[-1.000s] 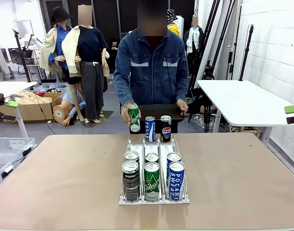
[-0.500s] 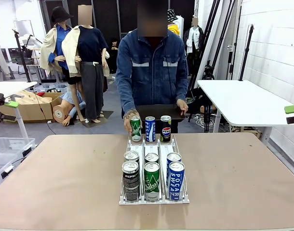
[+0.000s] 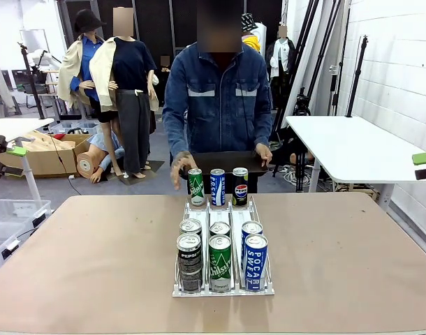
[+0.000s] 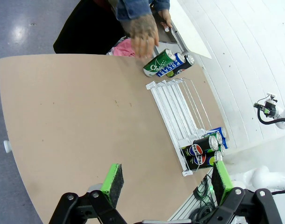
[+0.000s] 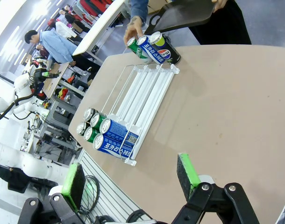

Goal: Retrieve and hand over the desired beverage to the person.
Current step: Pick up a can of the same type that the person held from the Automatic Can Dispenser.

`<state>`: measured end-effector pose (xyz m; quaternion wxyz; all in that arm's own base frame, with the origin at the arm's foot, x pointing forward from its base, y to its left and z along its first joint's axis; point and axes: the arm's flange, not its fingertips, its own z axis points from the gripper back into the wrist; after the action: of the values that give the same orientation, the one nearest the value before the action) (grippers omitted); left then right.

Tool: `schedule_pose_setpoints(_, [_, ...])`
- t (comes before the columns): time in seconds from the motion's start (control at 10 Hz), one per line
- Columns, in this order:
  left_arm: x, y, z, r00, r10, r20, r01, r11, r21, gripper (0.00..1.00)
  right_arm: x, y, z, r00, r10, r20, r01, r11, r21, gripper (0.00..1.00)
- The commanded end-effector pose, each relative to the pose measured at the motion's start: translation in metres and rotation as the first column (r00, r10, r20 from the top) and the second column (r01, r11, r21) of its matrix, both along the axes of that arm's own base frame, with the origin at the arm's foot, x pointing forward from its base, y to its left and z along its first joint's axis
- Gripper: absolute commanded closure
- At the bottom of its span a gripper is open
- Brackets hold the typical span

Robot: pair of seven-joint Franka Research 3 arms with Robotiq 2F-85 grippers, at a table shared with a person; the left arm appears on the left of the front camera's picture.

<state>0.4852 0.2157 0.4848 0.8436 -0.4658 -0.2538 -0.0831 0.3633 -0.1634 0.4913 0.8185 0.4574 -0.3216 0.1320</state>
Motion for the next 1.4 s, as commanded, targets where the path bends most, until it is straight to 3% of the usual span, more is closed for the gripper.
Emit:
schedule_pose_setpoints(0.0, [-0.0007, 0.0008, 0.0003, 1.0, 0.001, -0.001, -0.001, 1.0, -0.001, 0.0, 0.0005, 0.0006, 0.0005, 1.0, -0.001, -0.003, 0.001, 1.0, 0.003, 0.0])
schedule_pose_setpoints(1.3, [-0.0007, 0.0008, 0.0003, 1.0, 0.001, -0.001, -0.001, 1.0, -0.001, 0.0, 0.0005, 0.0006, 0.0005, 1.0, -0.001, -0.003, 0.001, 1.0, 0.003, 0.0])
